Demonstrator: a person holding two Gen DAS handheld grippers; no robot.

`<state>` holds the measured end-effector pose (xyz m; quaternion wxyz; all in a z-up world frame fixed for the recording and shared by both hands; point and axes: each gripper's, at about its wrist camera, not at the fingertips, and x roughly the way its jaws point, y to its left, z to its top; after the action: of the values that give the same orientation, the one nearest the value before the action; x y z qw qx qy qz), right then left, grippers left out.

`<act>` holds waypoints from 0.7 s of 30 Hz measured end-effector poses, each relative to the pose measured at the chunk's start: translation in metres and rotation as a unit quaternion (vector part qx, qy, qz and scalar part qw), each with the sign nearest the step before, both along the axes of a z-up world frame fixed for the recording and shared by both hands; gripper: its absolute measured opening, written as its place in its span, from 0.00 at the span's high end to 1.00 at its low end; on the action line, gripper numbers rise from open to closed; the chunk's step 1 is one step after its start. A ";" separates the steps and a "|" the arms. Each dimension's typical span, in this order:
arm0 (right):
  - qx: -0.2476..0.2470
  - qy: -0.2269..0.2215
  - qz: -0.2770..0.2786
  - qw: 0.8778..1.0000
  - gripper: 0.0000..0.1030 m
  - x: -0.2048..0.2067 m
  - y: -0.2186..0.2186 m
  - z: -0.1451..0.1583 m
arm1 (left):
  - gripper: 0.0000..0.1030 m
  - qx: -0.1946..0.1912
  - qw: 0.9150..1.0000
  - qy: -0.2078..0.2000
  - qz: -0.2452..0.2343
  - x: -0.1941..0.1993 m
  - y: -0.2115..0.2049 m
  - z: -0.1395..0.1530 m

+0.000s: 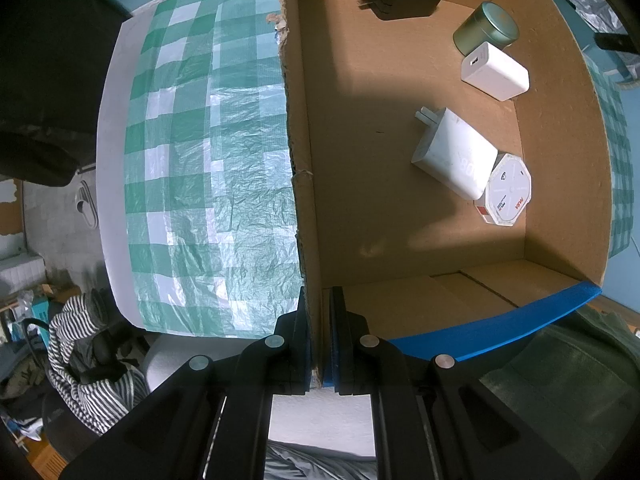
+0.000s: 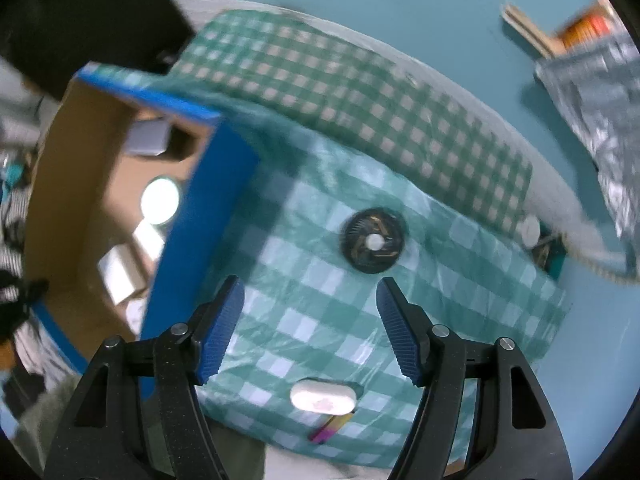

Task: Organize rigid objects
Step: 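Move the right tool back over the black round fan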

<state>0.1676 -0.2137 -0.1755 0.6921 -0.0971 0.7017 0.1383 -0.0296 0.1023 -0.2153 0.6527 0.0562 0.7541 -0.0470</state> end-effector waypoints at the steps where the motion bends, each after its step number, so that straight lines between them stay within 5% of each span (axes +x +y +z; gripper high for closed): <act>1: 0.001 0.003 -0.012 1.000 0.30 0.004 -0.004 -0.003 | 0.93 0.000 1.000 0.000 0.000 0.000 0.000 0.000; 11: 0.015 0.049 -0.156 0.986 0.30 0.038 -0.052 -0.059 | 0.93 0.000 1.000 0.001 0.001 -0.001 0.000 0.000; 21: 0.004 0.058 -0.175 0.983 0.30 0.043 -0.053 -0.088 | 0.93 0.002 1.000 0.001 0.004 -0.002 0.001 0.000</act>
<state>0.2107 -0.2669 -0.2630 0.6639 0.0383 0.7465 0.0229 -0.0321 0.1028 -0.2154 0.6521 0.0543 0.7550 -0.0428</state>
